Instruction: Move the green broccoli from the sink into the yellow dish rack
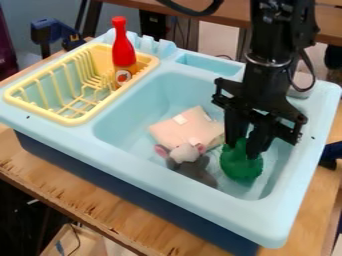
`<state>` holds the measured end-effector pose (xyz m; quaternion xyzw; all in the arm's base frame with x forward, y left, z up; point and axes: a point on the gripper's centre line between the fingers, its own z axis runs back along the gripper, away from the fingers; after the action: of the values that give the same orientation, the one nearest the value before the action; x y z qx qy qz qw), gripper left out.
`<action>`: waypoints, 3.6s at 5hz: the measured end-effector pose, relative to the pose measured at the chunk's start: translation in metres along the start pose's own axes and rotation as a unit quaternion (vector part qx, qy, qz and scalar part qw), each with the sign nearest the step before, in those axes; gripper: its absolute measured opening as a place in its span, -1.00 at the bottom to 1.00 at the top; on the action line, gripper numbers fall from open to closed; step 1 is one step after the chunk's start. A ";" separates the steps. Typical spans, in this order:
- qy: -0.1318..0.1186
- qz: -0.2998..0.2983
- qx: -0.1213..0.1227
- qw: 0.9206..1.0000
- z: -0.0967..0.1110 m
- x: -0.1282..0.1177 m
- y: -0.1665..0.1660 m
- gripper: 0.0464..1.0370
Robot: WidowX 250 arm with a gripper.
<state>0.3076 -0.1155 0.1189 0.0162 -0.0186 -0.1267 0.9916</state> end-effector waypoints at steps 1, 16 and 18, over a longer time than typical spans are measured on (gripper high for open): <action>0.008 0.002 0.001 1.000 0.000 -0.003 0.000 -0.47; 0.052 0.171 -0.018 0.984 0.010 -0.071 0.206 0.22; -0.021 0.148 0.064 0.987 0.104 -0.082 0.180 0.94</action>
<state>0.2696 0.0767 0.2265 0.0738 -0.0493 0.0226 0.9958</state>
